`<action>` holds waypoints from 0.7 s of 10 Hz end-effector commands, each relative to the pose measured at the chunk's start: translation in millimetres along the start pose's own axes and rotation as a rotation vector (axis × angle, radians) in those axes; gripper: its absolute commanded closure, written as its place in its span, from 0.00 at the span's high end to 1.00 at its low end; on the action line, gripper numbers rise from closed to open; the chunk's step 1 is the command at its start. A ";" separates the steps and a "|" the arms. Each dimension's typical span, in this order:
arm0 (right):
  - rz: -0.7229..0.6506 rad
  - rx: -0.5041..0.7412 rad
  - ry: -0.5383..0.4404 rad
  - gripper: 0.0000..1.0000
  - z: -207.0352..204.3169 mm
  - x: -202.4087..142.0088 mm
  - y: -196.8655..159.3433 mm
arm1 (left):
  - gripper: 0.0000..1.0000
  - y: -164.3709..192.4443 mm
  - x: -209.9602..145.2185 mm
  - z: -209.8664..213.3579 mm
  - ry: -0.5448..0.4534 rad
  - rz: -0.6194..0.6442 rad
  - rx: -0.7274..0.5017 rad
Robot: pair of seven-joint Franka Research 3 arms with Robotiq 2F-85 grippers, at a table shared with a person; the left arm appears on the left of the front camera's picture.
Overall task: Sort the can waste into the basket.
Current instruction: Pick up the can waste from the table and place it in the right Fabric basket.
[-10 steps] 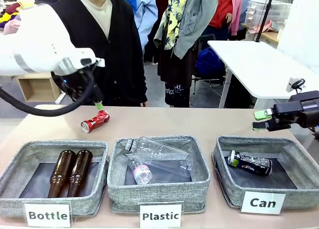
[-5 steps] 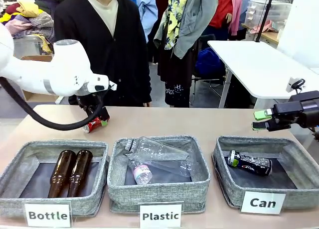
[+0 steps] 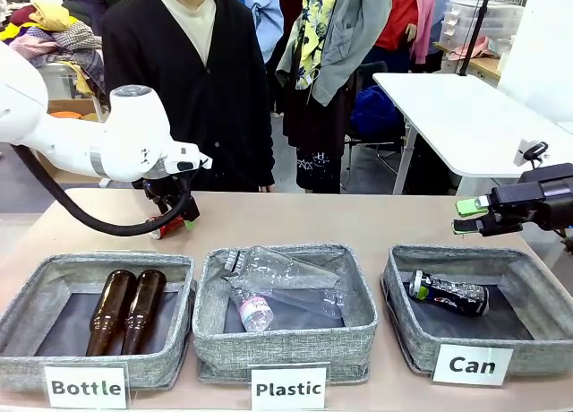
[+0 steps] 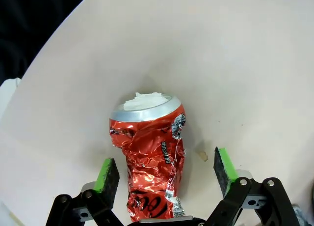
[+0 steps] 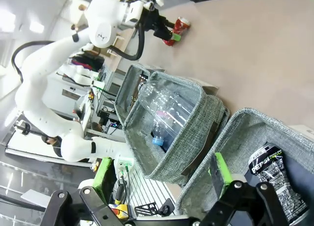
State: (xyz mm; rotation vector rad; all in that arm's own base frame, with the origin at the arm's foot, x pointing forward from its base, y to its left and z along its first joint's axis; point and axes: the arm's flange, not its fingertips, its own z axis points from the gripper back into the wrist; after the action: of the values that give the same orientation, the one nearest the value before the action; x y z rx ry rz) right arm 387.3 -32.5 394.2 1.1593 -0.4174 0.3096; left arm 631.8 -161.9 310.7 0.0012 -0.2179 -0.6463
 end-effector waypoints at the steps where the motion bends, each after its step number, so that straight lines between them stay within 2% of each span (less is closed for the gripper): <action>1: 0.023 0.005 -0.013 1.00 -1.7 -2.0 0.4 | 1.00 1.8 3.2 4.1 0.017 0.005 -0.012; 2: 0.023 0.005 -0.013 1.00 -1.7 -2.0 0.4 | 0.88 3.5 4.1 4.8 0.024 0.012 -0.018; 3: 0.023 0.005 -0.013 1.00 -1.7 -2.0 0.4 | 0.42 3.6 4.2 5.0 0.024 0.009 -0.021; 4: 0.023 0.005 -0.013 1.00 -1.7 -2.0 0.4 | 0.30 3.4 3.7 4.2 0.030 0.009 -0.014; 5: 0.023 0.005 -0.013 1.00 -1.7 -2.0 0.4 | 0.00 3.0 3.2 3.2 0.032 0.011 -0.010; 7: 0.023 0.005 -0.013 1.00 -1.7 -2.0 0.4 | 0.00 2.6 2.7 3.3 0.032 0.012 -0.008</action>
State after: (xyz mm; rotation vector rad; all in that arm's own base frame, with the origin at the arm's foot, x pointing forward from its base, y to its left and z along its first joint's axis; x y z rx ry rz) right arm 387.3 -32.5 394.2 1.1593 -0.4175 0.3096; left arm 633.5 -160.9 314.1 0.0000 -0.1924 -0.6447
